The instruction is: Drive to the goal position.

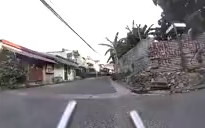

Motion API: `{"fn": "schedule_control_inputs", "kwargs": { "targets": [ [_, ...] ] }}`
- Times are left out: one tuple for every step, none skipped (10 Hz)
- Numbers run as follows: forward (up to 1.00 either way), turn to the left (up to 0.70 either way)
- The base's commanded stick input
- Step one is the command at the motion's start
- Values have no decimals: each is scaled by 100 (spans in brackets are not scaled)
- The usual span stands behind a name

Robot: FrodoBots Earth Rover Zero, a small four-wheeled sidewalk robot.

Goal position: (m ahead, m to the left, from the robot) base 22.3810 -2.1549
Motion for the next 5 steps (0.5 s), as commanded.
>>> {"fn": "schedule_control_inputs", "kwargs": {
  "targets": [
    [85, -4],
    [85, 0],
    [85, 0],
    [85, 0],
    [85, 0]
  ]
}}
